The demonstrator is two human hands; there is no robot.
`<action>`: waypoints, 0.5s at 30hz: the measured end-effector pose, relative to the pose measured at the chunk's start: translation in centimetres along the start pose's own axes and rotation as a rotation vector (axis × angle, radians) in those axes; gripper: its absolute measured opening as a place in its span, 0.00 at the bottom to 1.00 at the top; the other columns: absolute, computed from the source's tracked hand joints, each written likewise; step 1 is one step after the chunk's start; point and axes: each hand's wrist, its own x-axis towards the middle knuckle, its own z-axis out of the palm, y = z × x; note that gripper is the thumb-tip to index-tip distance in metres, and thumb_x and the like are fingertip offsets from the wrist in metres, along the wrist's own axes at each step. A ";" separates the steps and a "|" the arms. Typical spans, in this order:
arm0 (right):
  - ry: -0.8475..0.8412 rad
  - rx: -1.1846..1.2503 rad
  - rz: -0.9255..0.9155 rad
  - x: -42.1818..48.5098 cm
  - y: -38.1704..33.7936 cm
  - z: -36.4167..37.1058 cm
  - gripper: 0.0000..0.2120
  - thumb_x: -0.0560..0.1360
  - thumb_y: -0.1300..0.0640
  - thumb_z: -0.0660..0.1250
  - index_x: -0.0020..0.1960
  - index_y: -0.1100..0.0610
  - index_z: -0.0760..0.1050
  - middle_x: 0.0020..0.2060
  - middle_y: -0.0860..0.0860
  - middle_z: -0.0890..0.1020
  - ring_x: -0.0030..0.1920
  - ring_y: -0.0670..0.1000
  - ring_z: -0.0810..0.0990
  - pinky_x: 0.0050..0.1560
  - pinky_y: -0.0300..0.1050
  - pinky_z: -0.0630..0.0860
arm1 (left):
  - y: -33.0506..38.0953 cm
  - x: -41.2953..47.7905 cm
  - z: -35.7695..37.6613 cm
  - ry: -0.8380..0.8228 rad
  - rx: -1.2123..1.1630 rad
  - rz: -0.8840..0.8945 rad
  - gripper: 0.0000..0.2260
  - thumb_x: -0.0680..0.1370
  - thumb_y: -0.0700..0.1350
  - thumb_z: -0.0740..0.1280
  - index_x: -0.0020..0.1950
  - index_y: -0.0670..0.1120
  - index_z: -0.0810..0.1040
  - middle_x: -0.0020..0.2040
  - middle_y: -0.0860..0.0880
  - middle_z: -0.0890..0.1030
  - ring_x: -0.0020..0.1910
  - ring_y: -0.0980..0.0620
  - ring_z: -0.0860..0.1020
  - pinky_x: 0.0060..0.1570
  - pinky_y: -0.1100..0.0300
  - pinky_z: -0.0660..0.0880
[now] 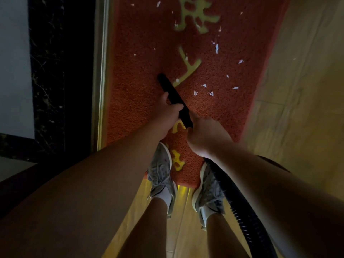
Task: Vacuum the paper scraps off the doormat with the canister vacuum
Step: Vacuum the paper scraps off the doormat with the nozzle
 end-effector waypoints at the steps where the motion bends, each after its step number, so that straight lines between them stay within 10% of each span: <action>1: -0.001 0.005 0.001 -0.2 0.3 0.0 0.29 0.80 0.55 0.55 0.80 0.45 0.54 0.44 0.55 0.80 0.43 0.58 0.81 0.35 0.48 0.77 | -0.1 -0.1 0.3 -0.002 -0.002 -0.002 0.33 0.79 0.37 0.67 0.81 0.51 0.59 0.75 0.42 0.69 0.64 0.44 0.77 0.58 0.47 0.81; 15: 0.041 0.031 0.028 -1.8 3.8 0.8 0.28 0.79 0.57 0.56 0.78 0.47 0.58 0.35 0.50 0.74 0.35 0.51 0.76 0.30 0.42 0.69 | -2.3 -0.8 3.5 -0.006 0.041 0.002 0.32 0.79 0.37 0.68 0.81 0.51 0.60 0.77 0.42 0.67 0.66 0.42 0.76 0.54 0.50 0.82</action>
